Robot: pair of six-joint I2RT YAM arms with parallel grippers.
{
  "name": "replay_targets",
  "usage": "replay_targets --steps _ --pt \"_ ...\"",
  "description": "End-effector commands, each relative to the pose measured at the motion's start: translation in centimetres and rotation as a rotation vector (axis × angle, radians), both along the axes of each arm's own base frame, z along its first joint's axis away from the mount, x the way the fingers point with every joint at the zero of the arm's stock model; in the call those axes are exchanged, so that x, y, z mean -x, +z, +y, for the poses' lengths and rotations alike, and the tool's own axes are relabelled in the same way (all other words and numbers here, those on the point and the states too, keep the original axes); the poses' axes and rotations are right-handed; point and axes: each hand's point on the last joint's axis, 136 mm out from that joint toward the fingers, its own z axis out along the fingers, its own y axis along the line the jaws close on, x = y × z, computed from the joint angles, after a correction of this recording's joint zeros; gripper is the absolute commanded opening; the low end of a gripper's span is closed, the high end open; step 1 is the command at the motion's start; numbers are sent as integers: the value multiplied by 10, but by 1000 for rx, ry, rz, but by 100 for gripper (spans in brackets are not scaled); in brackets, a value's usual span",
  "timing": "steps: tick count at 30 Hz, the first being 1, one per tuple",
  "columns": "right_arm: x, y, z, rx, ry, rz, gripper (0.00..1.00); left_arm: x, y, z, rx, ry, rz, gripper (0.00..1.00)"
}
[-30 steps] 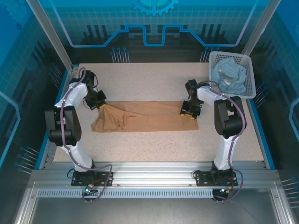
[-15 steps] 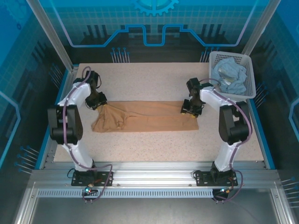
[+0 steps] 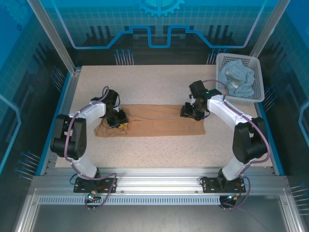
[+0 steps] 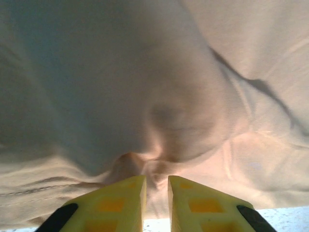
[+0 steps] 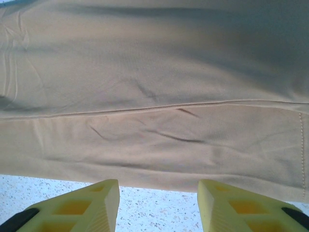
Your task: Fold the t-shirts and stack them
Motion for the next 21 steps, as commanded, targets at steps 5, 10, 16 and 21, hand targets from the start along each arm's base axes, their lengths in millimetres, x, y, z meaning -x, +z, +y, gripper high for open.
replay_targets --steps 5,10,16,21 --pt "4 13 7 -38 5 -24 48 19 -11 -19 37 -30 45 11" --pt "3 11 8 -39 3 -20 48 28 -22 -19 12 -37 82 8" --pt "3 9 8 -38 6 -17 48 20 -22 -29 59 -24 70 8" --pt "5 7 6 -30 9 -13 48 16 -21 -36 100 -11 67 9"
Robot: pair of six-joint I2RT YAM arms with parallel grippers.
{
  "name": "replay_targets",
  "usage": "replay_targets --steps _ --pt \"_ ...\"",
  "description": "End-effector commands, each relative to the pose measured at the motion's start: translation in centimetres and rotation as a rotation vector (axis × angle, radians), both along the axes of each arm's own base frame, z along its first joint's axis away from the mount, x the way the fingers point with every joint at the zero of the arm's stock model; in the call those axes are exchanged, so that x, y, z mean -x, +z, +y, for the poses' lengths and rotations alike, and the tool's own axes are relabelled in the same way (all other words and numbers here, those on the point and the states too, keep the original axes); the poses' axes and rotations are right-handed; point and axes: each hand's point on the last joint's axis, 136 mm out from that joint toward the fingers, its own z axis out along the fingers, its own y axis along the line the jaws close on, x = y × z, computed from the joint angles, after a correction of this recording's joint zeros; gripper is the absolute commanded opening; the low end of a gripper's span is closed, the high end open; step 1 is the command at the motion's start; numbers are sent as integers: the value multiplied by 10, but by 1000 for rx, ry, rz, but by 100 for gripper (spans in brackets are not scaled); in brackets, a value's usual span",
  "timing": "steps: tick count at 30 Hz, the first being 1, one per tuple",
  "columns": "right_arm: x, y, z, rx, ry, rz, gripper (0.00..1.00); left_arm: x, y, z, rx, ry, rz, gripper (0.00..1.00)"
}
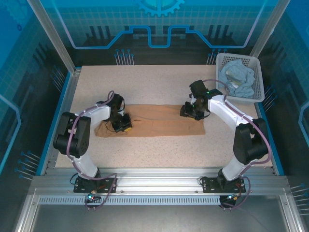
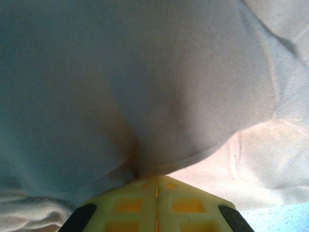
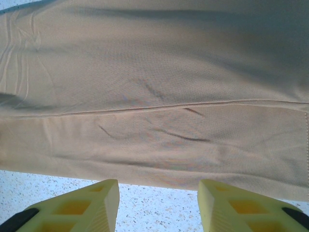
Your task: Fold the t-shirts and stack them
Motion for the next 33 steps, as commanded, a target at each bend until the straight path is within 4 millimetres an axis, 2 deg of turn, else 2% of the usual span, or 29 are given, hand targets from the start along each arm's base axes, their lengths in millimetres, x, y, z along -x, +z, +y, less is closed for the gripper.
replay_targets --steps 1,3,5,6,9,10,13,18,20,24,29,33 --pt "4 2 4 -11 7 -4 48 0 7 -13 64 10 1 9" --pt "5 0 -1 -6 0 -3 48 -6 23 -13 67 20 -41 12" --pt "2 0 -8 -6 -18 -7 48 -15 44 -4 41 50 -98 17" --pt "1 -1 -13 -7 -30 -9 48 -20 55 4 30 84 -123 17" --pt "-7 -9 -29 -13 -71 -2 48 -34 66 41 9 232 -124 9" --pt "-11 -12 -34 -14 -82 3 48 -37 65 56 -3 287 -107 7" --pt "-27 -16 -44 2 -87 2 48 -55 54 83 -8 387 -59 4" --pt "-47 -34 -61 100 -84 58 46 -84 29 104 -55 448 21 0" --pt "-49 -45 -67 140 -90 107 46 -94 18 106 -57 459 38 0" --pt "-47 -66 -78 207 -110 214 46 -101 -7 103 -47 466 111 0" --pt "-36 -84 -81 234 -131 309 45 -113 -24 106 -66 455 123 0" --pt "-19 -88 -83 251 -164 364 44 -138 -29 97 -10 437 90 0"
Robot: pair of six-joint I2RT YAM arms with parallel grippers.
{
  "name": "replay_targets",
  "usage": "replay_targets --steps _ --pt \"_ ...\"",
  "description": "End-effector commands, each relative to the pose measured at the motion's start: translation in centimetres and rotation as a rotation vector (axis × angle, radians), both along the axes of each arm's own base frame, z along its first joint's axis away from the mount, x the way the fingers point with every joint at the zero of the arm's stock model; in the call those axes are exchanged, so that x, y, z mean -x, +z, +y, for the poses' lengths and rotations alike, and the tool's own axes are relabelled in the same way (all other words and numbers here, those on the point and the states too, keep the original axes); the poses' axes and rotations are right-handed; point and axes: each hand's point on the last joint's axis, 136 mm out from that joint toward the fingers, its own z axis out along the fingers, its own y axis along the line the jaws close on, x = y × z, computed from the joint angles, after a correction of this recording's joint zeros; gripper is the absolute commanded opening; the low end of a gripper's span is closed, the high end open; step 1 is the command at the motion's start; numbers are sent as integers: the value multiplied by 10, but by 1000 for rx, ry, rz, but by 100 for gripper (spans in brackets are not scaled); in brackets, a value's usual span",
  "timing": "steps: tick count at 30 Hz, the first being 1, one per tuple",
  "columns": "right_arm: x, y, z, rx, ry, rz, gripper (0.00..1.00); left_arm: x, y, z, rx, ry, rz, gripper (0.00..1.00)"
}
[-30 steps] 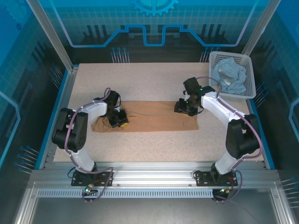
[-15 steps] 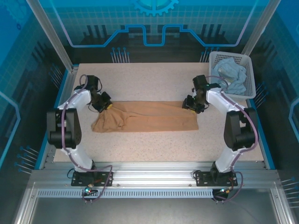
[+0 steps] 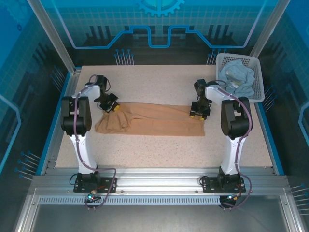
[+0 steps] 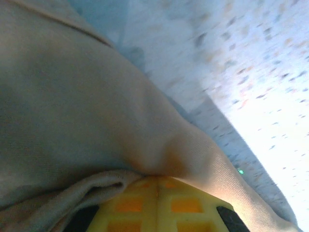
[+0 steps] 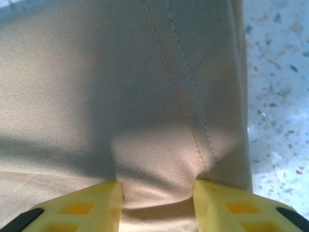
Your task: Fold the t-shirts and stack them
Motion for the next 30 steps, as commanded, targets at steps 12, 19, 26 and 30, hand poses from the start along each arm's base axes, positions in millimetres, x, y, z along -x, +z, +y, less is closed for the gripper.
replay_targets --steps 12,19,26,30 --pt "115 6 55 -106 -156 148 44 -145 14 -117 247 -178 -240 4" --pt "104 58 66 -84 -56 -47 48 -162 122 -155 208 -221 -456 26" --pt "18 74 114 -275 181 -264 43 -65 122 -138 166 -23 -311 20" --pt "-21 61 142 -321 262 -263 42 -33 82 -126 182 108 -207 16"
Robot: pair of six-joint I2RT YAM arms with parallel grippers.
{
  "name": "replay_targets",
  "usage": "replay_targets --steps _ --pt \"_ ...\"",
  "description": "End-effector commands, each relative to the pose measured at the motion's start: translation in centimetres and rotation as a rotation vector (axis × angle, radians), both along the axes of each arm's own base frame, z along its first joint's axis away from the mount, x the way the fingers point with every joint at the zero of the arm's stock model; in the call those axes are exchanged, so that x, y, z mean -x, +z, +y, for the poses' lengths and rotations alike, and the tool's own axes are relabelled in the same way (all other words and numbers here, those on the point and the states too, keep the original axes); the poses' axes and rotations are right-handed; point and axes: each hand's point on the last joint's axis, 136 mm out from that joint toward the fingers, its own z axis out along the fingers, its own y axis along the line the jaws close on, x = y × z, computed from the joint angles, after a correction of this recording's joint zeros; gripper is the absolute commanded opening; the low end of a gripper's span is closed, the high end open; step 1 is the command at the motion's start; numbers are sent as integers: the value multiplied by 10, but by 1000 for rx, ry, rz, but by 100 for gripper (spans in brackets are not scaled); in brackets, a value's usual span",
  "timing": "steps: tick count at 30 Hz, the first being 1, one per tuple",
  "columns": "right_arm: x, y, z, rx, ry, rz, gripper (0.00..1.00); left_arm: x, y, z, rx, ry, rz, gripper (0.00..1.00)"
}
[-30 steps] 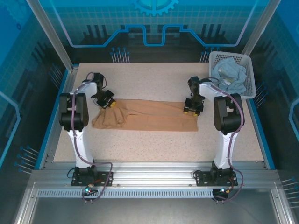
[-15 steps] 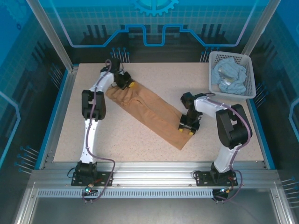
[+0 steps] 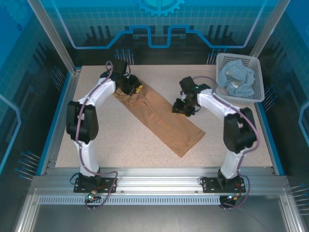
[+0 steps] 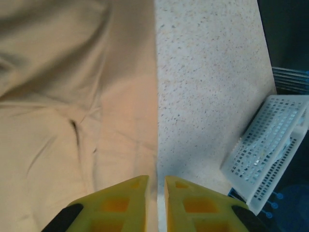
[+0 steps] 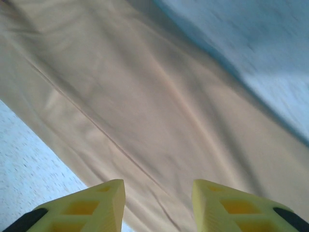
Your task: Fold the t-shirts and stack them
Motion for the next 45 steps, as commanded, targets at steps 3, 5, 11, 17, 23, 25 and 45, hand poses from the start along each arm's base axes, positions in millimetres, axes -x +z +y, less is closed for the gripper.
replay_targets --steps 3,5,11,17,23,25,45 --pt "-42 -26 28 -36 116 2 41 17 -77 18 14 191 187 16" --pt "-48 -41 28 -21 107 37 40 19 -95 19 4 206 236 15" --pt "-42 -75 14 47 36 154 39 7 -134 20 -23 209 296 15" --pt "-13 -83 -15 85 -99 243 39 -26 -155 -24 103 65 278 13" --pt "17 -78 -26 17 -249 277 39 -66 -158 -78 201 -56 212 13" --pt "20 -78 -22 -22 -285 280 40 -78 -157 -94 220 -75 191 13" --pt "48 13 -61 -73 -230 86 54 71 -35 -54 20 -206 130 48"
